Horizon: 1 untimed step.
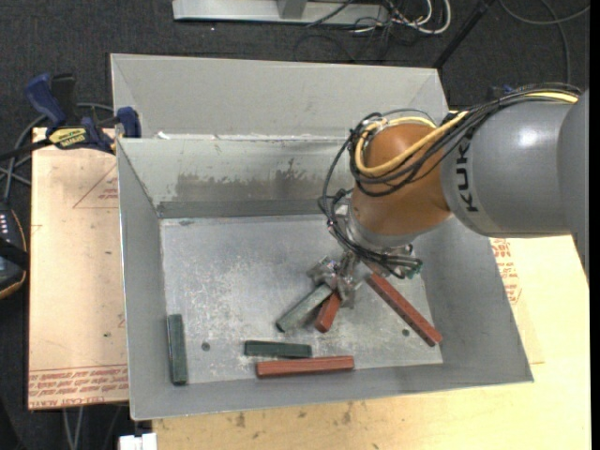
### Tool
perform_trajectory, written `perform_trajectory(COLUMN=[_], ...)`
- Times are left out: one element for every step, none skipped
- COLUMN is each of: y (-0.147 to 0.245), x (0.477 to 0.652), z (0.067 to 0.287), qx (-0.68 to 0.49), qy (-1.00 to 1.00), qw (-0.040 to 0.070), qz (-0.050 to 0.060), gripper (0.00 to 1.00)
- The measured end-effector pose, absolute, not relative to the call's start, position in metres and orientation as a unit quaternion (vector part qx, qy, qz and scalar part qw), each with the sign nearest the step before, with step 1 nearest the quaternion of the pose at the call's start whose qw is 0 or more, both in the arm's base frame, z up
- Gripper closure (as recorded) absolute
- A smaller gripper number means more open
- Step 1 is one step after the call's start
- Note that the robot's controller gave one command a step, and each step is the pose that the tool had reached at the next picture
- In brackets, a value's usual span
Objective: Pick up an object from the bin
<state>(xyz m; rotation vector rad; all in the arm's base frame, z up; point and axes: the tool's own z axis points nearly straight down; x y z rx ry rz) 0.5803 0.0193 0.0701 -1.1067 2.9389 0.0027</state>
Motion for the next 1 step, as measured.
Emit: perform_trajectory(y=[0.0182], x=[0.5746], z=[0.2151], qx=[-0.533], qy=[0.846], qw=[0.004], qz=[-0.001], gripper=[1.00])
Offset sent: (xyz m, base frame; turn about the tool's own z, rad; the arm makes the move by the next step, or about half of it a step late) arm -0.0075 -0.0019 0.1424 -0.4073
